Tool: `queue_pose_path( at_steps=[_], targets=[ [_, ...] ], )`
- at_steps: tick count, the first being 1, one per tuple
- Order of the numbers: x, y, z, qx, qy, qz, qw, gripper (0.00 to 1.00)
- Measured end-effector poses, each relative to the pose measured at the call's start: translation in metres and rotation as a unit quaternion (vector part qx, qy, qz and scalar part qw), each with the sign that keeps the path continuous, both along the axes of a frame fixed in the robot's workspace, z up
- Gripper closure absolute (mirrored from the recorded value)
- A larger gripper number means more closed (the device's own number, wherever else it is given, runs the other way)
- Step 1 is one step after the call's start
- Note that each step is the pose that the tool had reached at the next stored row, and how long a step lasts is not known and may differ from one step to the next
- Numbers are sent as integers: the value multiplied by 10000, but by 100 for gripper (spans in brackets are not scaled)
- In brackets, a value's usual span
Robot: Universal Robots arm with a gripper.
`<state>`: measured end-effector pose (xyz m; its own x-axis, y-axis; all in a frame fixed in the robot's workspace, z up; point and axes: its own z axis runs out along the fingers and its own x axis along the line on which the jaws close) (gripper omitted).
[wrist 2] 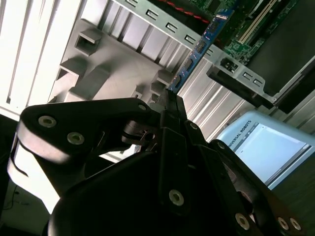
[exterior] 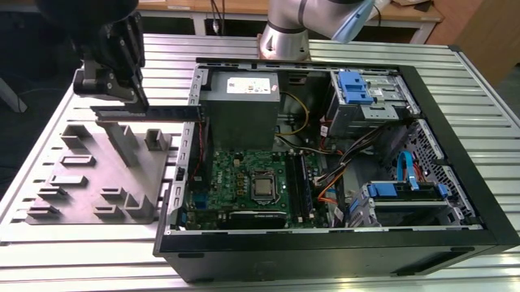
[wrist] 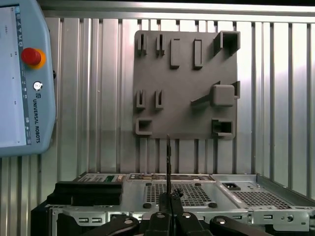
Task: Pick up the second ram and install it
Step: 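Pick up the second ram and move it above second insertion slot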
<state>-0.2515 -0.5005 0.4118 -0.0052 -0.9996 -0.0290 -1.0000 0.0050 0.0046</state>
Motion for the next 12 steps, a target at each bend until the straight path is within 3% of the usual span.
queue_pose_path(
  at_steps=[12],
  targets=[
    [251, 0, -1, 0, 0, 0, 10000, 92]
  ],
)
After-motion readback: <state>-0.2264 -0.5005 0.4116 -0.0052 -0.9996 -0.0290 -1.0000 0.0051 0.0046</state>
